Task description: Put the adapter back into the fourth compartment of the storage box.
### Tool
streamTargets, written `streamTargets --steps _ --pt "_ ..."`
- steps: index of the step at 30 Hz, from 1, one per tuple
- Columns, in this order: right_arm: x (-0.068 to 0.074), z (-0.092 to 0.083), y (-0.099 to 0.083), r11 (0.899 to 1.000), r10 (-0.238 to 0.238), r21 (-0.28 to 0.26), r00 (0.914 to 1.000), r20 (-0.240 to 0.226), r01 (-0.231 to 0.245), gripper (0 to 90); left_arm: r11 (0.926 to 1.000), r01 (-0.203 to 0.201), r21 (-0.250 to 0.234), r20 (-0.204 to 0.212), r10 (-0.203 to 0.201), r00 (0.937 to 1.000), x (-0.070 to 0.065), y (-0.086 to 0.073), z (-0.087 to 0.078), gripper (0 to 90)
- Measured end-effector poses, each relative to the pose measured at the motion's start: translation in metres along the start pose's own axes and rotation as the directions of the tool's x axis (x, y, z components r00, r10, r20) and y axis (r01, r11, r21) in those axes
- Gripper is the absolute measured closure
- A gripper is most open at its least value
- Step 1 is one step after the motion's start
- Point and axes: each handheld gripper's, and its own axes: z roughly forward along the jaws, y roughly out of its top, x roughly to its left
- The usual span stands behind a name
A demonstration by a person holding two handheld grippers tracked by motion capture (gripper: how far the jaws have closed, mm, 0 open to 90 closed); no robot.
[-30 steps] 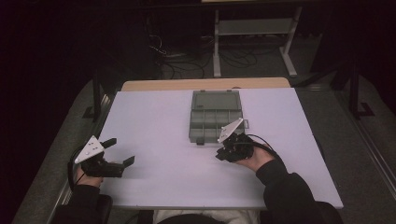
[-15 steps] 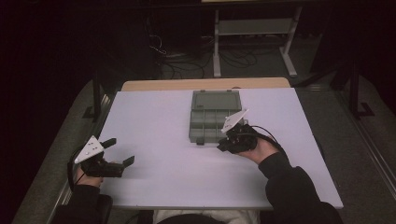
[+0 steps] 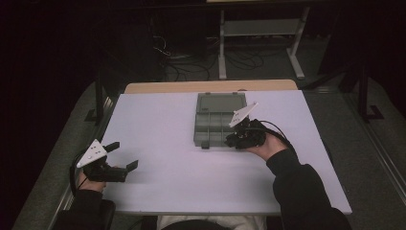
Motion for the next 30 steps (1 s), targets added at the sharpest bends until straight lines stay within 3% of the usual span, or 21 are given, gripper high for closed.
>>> streamTargets --steps 30 --pt "-0.038 -0.012 0.009 0.998 0.065 -0.022 0.9973 0.034 -0.064 74.6 1.0000 -0.001 0.003 -0.001 0.001 1.0000 0.000 0.000 0.000 0.0"
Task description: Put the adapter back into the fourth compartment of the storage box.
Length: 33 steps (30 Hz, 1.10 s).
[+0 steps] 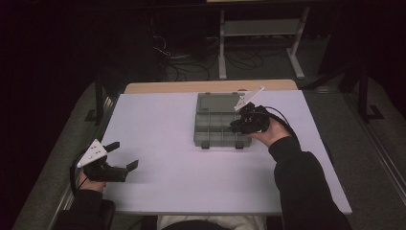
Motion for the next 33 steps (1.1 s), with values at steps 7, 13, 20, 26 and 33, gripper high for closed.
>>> streamTargets --steps 7,13,20,26,33 --pt "-0.013 0.003 -0.005 1.000 0.024 -0.012 0.9992 0.031 -0.023 74.6 1.0000 -0.001 0.000 0.000 0.001 1.0000 0.000 0.000 0.000 0.0" --pt "-0.017 0.000 -0.006 0.999 0.033 -0.031 0.9980 0.053 -0.032 74.6 1.0000 -0.002 0.001 0.001 0.002 1.0000 0.000 0.000 0.000 0.0" --pt "-0.030 -0.012 -0.002 0.998 0.053 -0.044 0.9945 0.091 -0.049 74.6 1.0000 -0.001 0.002 0.000 0.001 1.0000 0.000 0.000 0.000 0.0" --pt "-0.040 -0.015 0.003 0.997 0.069 -0.052 0.9920 0.105 -0.064 74.6 1.0000 0.003 -0.001 -0.003 -0.003 1.0000 0.001 0.000 0.000 0.0" --pt "-0.053 -0.013 0.004 0.992 0.106 -0.087 0.9877 0.115 -0.097 74.6 1.0000 0.002 -0.003 -0.002 -0.002 1.0000 0.001 0.000 0.000 0.0"
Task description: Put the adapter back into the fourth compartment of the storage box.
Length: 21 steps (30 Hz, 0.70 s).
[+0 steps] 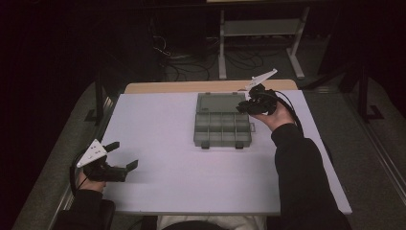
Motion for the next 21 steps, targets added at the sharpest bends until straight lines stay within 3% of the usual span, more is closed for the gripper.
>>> streamTargets --steps 8,21 --pt "-0.009 0.011 -0.005 0.999 0.037 0.022 0.9993 0.008 -0.038 74.6 1.0000 -0.005 0.003 0.003 0.005 1.0000 0.000 0.000 0.000 0.0" --pt "-0.010 0.030 -0.006 0.997 0.035 0.073 0.9994 0.006 -0.035 74.5 1.0000 -0.007 0.001 0.006 0.007 1.0000 0.000 0.000 0.000 0.0"
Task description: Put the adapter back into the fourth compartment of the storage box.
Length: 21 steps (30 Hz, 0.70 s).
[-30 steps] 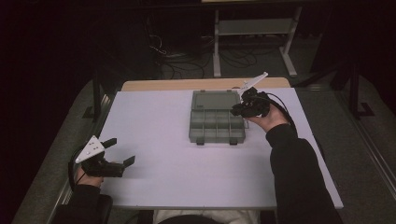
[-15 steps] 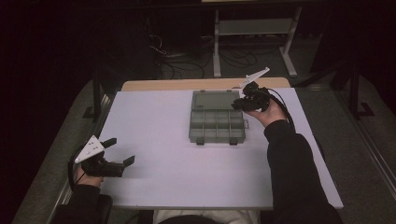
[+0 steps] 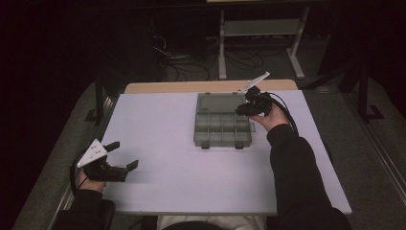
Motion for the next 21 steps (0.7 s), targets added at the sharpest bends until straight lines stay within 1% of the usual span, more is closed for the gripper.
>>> streamTargets --steps 1,3,9,10,12,13,15,21 --pt "0.001 0.004 0.000 1.000 -0.003 0.014 1.0000 -0.003 0.003 74.5 1.0000 -0.002 0.000 0.001 0.002 1.0000 0.000 0.000 0.000 0.0" --pt "0.001 0.006 0.000 1.000 -0.001 0.022 1.0000 -0.006 0.002 74.5 1.0000 -0.002 0.000 0.002 0.002 1.0000 0.000 0.000 0.000 0.0" --pt "-0.001 0.010 -0.001 0.999 0.001 0.036 1.0000 -0.001 -0.001 74.6 1.0000 -0.001 0.000 0.003 0.001 1.0000 0.000 0.000 0.000 0.0" --pt "-0.002 0.013 -0.002 0.999 0.009 0.047 1.0000 0.001 -0.009 74.5 1.0000 -0.002 0.000 0.003 0.002 1.0000 0.000 0.000 0.000 0.0" --pt "-0.003 0.015 -0.003 0.998 0.010 0.063 0.9999 0.005 -0.010 74.5 1.0000 -0.003 0.000 0.004 0.003 1.0000 0.000 0.000 0.000 0.0" --pt "-0.003 0.015 -0.003 0.998 0.010 0.063 0.9999 0.005 -0.010 74.5 1.0000 -0.003 0.000 0.004 0.003 1.0000 0.000 0.000 0.000 0.0" --pt "-0.005 0.018 -0.004 0.997 0.024 0.078 0.9997 0.002 -0.024 74.5 1.0000 -0.004 -0.001 0.004 0.004 1.0000 0.000 0.000 0.000 0.0" --pt "-0.008 0.028 -0.008 0.992 0.031 0.123 0.9995 -0.005 -0.030 74.3 1.0000 -0.005 0.000 0.004 0.005 1.0000 0.000 0.000 0.000 0.0"
